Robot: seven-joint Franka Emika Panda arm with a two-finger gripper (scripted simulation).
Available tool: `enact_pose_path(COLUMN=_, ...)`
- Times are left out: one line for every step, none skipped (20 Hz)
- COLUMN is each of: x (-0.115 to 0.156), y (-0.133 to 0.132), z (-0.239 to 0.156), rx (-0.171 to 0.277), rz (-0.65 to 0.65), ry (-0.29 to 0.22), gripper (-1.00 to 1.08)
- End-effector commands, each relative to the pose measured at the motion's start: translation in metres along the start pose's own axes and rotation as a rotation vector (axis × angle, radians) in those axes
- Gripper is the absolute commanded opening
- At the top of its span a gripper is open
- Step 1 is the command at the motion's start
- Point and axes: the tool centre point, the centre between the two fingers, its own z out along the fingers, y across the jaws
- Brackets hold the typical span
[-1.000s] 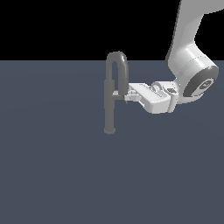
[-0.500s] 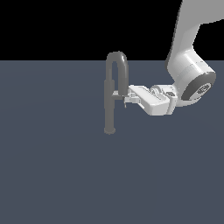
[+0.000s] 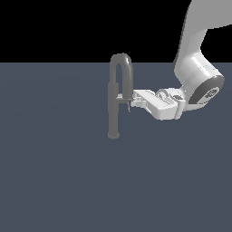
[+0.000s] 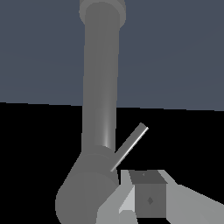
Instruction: Turn on the faucet by rotating a designated handle.
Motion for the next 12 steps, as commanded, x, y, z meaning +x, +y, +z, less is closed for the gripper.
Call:
enact_pose_path(x=0.017, y=-0.015, z=0.003, rx=0.018, rz=0.002, ry=0.019, gripper=-1.0)
enact_pose_path(x=0.02, y=-0.017, z=0.004, rx=0.02, rz=0.005, ry=0.021, gripper=-1.0)
enact_pose_path(x=0.024, y=-0.02, z=0.004, rx=0.022, rz=0.008, ry=0.022, gripper=-1.0)
enact_pose_path(x=0.027, y=-0.022, z=0.004, rx=0.024, rz=0.011, ry=0.024, gripper=-1.0)
enact_pose_path(x=0.03, y=-0.024, z=0.004, rx=0.027, rz=0.014, ry=0.025, gripper=-1.0)
enact_pose_path(x=0.034, y=-0.026, z=0.005, rx=0.029, rz=0.016, ry=0.026, gripper=-1.0)
enact_pose_path(x=0.037, y=-0.028, z=0.005, rx=0.031, rz=0.019, ry=0.028, gripper=-1.0)
enact_pose_path(x=0.04, y=-0.03, z=0.005, rx=0.033, rz=0.022, ry=0.029, gripper=-1.0)
enact_pose_path(x=0.044, y=-0.032, z=0.005, rx=0.035, rz=0.025, ry=0.03, gripper=-1.0)
enact_pose_path(x=0.047, y=-0.034, z=0.005, rx=0.038, rz=0.027, ry=0.032, gripper=-1.0)
enact_pose_path(x=0.05, y=-0.036, z=0.005, rx=0.04, rz=0.03, ry=0.033, gripper=-1.0)
enact_pose_path(x=0.05, y=-0.036, z=0.005, rx=0.04, rz=0.03, ry=0.033, gripper=-1.0)
